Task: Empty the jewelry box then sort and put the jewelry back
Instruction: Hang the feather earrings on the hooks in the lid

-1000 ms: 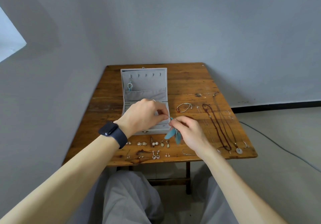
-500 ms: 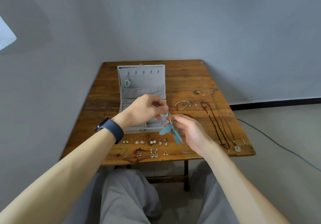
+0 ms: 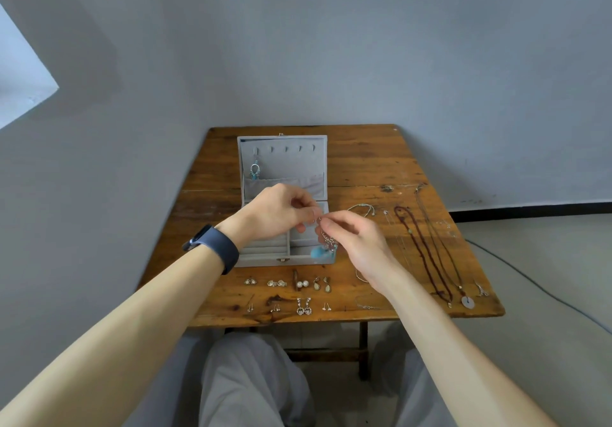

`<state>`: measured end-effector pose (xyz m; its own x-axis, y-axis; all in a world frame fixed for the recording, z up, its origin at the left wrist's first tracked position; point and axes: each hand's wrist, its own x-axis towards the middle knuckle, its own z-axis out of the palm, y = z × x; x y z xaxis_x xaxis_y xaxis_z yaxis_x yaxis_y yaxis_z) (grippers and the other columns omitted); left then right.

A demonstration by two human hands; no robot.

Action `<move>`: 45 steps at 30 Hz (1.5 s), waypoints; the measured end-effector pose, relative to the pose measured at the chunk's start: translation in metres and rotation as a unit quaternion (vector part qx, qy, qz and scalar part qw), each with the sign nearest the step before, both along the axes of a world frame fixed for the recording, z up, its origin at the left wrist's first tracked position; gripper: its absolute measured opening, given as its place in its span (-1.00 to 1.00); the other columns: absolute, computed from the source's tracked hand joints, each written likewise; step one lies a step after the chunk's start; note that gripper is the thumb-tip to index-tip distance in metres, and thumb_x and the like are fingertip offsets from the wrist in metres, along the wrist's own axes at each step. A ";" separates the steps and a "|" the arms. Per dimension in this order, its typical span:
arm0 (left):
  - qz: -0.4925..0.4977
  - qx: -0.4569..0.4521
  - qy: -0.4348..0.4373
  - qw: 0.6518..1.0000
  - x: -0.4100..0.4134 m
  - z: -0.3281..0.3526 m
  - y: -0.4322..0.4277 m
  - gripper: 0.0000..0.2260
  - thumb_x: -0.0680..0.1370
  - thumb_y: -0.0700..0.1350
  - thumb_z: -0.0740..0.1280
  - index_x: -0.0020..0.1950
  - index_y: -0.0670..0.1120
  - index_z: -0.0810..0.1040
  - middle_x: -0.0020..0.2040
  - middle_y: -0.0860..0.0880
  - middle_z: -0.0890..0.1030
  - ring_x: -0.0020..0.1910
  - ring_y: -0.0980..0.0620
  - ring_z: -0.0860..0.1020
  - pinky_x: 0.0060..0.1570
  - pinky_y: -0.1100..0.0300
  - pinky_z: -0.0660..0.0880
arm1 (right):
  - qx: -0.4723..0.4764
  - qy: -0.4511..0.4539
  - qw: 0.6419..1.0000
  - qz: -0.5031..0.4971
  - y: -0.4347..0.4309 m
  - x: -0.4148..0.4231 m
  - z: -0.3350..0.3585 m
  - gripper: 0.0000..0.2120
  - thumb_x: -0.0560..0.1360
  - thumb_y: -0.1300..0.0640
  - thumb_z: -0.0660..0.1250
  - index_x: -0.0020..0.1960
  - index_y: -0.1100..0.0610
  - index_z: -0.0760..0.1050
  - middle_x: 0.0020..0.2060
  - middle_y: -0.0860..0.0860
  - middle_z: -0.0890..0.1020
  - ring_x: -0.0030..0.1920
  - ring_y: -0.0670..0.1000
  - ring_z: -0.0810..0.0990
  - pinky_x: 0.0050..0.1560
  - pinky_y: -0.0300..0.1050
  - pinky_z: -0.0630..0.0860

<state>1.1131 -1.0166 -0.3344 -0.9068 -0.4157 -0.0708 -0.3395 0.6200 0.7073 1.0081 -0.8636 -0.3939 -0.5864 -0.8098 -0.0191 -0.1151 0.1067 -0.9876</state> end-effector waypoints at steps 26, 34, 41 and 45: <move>0.200 0.164 0.156 0.953 -0.008 -0.040 -0.102 -0.92 0.60 -0.09 0.39 0.06 -0.07 0.59 -0.02 -0.05 0.67 -0.11 0.05 0.67 -0.12 0.24 0.62 | 0.041 0.068 0.997 -0.004 -0.140 -0.025 -0.001 -0.93 0.59 0.05 0.33 -0.01 -0.02 0.60 -0.13 -0.09 0.66 -0.24 -0.11 0.67 -0.29 -0.36 0.51; 0.313 0.140 0.188 0.920 -0.019 -0.048 -0.173 -0.31 0.51 -0.10 0.46 0.57 0.09 0.22 0.45 0.00 0.35 0.36 0.03 0.39 0.21 0.16 0.36 | 0.047 -0.032 0.998 -0.025 -0.207 -0.028 0.010 -0.90 0.61 0.06 0.32 -0.01 0.04 0.59 -0.10 -0.01 0.63 -0.31 -0.06 0.67 -0.24 -0.22 0.56; 0.249 0.127 0.198 0.939 -0.022 -0.054 -0.191 -0.59 0.57 -0.13 0.41 0.40 0.07 0.46 0.10 0.31 0.52 0.14 0.33 0.51 -0.05 0.52 0.41 | 0.063 -0.073 0.993 -0.067 -0.239 -0.025 0.010 -0.89 0.60 0.09 0.32 0.04 0.09 0.60 -0.14 0.00 0.63 -0.32 -0.08 0.67 -0.28 -0.24 0.53; 0.247 0.068 0.216 0.942 -0.016 -0.061 -0.189 -0.64 0.57 -0.12 0.42 0.36 0.08 0.50 0.08 0.28 0.56 -0.03 0.53 0.49 -0.08 0.60 0.41 | 0.057 -0.074 0.991 -0.097 -0.246 -0.020 0.007 -0.90 0.57 0.11 0.33 -0.01 0.09 0.61 -0.21 -0.02 0.63 -0.33 -0.05 0.68 -0.18 -0.13 0.62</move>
<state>1.0969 -1.2060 -0.3951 -0.5621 -0.8079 0.1769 -0.2246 0.3550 0.9075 0.9881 -1.1094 -0.3870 -0.7150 -0.6696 -0.2010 0.0640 0.2237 -0.9726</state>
